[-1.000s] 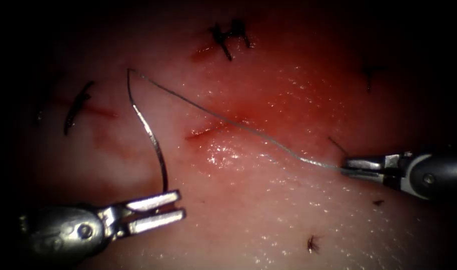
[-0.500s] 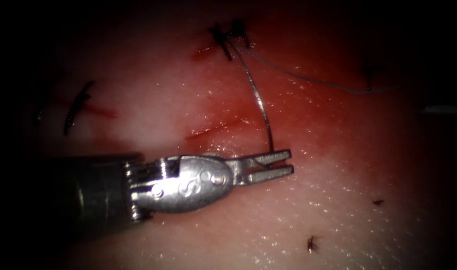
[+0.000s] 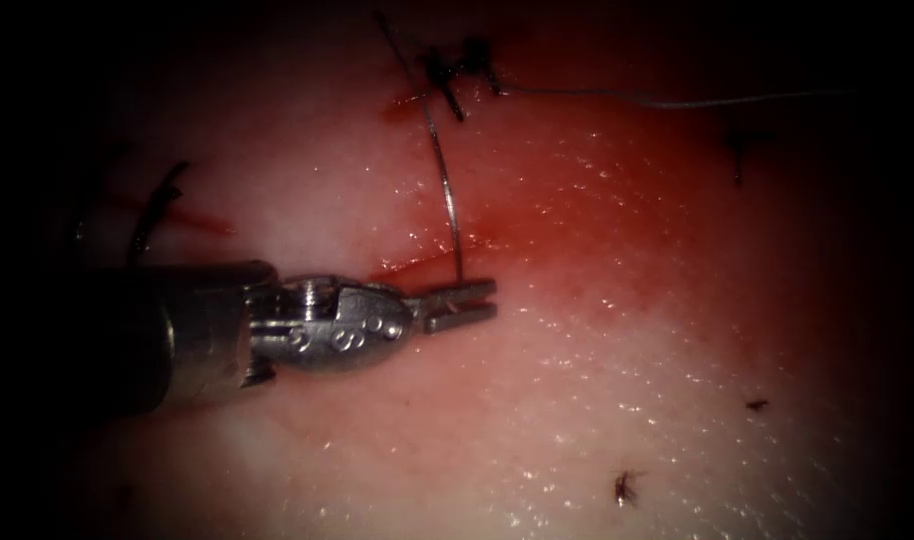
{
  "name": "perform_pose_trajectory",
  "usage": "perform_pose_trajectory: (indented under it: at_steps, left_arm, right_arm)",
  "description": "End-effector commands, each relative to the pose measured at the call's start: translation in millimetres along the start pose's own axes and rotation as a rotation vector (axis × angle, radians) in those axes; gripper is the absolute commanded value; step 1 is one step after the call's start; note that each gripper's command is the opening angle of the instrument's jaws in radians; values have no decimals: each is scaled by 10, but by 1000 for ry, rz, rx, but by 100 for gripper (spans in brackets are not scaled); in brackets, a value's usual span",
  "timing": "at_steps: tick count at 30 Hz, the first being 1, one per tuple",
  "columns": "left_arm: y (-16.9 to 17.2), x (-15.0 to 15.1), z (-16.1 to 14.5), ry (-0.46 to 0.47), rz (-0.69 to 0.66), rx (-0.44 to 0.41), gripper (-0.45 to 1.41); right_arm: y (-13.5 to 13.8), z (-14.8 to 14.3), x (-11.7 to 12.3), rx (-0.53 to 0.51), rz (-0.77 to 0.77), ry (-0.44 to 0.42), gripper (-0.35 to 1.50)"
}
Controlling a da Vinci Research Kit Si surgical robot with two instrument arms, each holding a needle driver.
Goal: Wound Closure
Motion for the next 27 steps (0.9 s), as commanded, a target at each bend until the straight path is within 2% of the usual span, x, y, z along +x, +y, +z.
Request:
perform_pose_trajectory:
  at_steps: [1,4,7,8,10,12,13,16,17,18,23,24,27]
  left_arm:
    - [1,-1,4,-10,4,4,-45]
    - [-8,-6,-7,-31,8,35,-45]
    - [-8,-9,-7,-56,-5,55,-45]
    - [-7,-9,-6,-56,-3,58,-45]
    - [-2,-2,2,-38,-1,52,-45]
    - [1,4,7,-31,15,50,-45]
    - [1,4,7,-31,15,50,-45]
    - [7,16,11,-13,39,43,-45]
    - [7,18,11,-11,56,42,-45]
    - [6,23,10,-9,99,41,-45]
    - [4,27,5,-12,221,59,-45]
    - [4,28,3,-22,278,76,-45]
    - [8,29,-1,-34,359,93,-45]
  right_arm:
    - [-4,-3,-12,19,26,29,148]
    - [-11,-14,-20,73,126,119,148]
    - [-41,-17,-5,200,285,226,148]
    - [-53,-16,3,253,364,266,146]
    - [-89,-4,32,414,646,365,125]
    - [-104,8,50,468,734,391,123]
    - [-104,8,50,468,734,391,123]
    - [-124,38,86,563,832,415,128]
    - [-127,45,93,597,868,418,126]
    - [-133,63,108,666,926,430,116]
    - [-135,101,130,786,1050,440,113]
    - [-133,116,136,834,1109,430,111]
    - [-130,134,141,883,1193,400,111]
